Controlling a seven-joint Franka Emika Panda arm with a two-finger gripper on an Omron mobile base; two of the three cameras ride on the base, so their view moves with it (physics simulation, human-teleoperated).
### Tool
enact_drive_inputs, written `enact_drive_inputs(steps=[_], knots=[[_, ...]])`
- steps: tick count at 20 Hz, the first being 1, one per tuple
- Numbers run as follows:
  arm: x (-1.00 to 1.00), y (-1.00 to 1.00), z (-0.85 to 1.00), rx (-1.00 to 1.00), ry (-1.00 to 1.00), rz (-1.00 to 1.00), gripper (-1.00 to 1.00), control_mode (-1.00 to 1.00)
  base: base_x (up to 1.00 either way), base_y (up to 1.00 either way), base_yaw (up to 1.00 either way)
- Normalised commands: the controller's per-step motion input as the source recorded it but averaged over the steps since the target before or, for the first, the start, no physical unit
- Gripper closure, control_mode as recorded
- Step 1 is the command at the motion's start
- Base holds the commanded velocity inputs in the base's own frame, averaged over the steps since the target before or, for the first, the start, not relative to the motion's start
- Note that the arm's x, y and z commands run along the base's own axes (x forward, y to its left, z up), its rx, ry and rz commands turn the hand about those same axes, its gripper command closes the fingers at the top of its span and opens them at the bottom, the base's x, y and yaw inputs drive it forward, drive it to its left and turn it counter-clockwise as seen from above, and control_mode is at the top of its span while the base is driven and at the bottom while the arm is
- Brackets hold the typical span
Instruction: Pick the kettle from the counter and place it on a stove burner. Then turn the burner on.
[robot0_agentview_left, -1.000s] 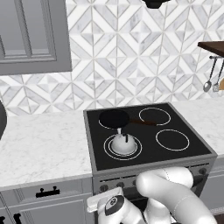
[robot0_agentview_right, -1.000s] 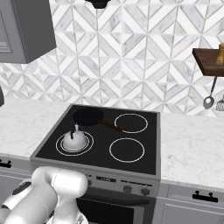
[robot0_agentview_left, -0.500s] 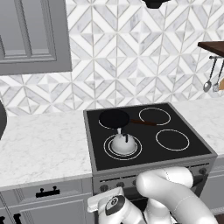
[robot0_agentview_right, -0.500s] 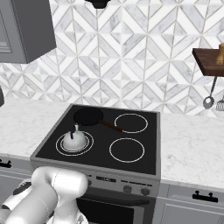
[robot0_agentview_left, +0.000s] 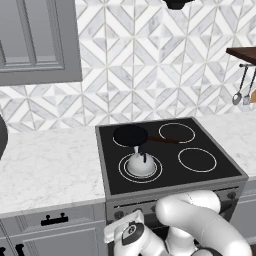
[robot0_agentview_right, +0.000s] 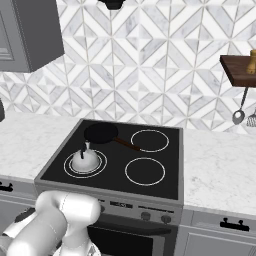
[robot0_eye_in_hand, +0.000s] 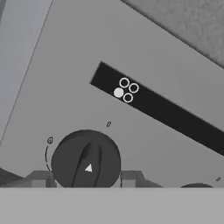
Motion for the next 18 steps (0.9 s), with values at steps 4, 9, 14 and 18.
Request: enact_drive_inputs(steps=[4,9,14,18], knots=[[0.00,0.09,0.00,-0.25,0.00,0.00,1.00,-1.00,0.00,0.00,0.00],[0.00,0.00,0.00,-0.19,0.00,0.00,1.00,-1.00,0.00,0.00,0.00],[0.00,0.00,0.00,-0.21,-0.01,-0.01,1.00,-1.00,0.00,0.00,0.00],[0.00,0.00,0.00,-0.22,-0.02,-0.01,1.00,-1.00,0.00,0.00,0.00]])
